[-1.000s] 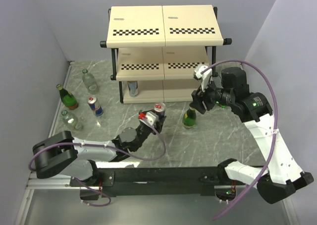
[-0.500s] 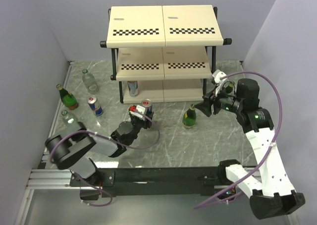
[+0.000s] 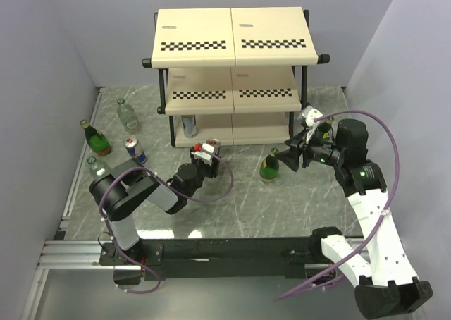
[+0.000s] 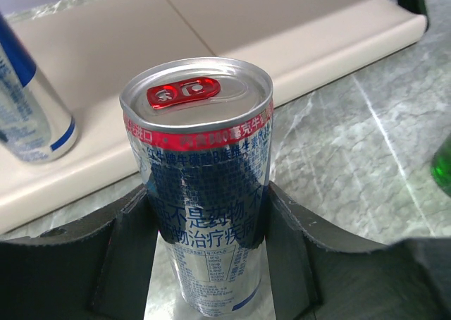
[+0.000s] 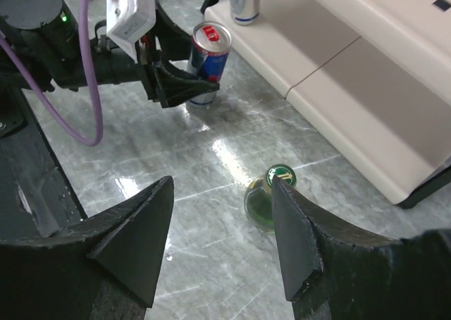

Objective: Place and organize the beverage onto the shelf
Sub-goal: Adjust the drink, then place the drink on the shelf.

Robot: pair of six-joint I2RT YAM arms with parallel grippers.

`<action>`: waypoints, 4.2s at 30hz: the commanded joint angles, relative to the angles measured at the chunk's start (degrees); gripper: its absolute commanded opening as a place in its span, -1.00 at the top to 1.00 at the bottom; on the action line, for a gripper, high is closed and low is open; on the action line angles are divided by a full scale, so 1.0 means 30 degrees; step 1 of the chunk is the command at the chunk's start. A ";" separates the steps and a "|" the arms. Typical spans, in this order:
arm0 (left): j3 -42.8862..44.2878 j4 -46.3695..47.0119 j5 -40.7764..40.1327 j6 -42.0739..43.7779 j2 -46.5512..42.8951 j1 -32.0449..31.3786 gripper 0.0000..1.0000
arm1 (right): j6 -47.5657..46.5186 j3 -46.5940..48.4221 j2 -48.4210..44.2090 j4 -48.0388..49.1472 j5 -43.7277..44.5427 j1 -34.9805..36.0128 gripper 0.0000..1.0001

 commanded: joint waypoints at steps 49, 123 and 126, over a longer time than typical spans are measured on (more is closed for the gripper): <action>-0.1768 0.3814 0.6914 -0.1048 -0.9984 0.0091 0.99 | 0.1350 1.0309 1.2403 -0.0319 0.5531 1.1630 0.50; 0.4734 0.6832 0.3575 0.0242 0.1059 0.3753 0.99 | 0.1027 0.2808 0.2411 0.2494 -0.2640 -0.0204 0.18; 0.5233 0.6657 0.3165 0.0358 0.1440 0.3783 0.99 | 0.0998 0.2750 0.2411 0.2523 -0.2787 -0.0292 0.18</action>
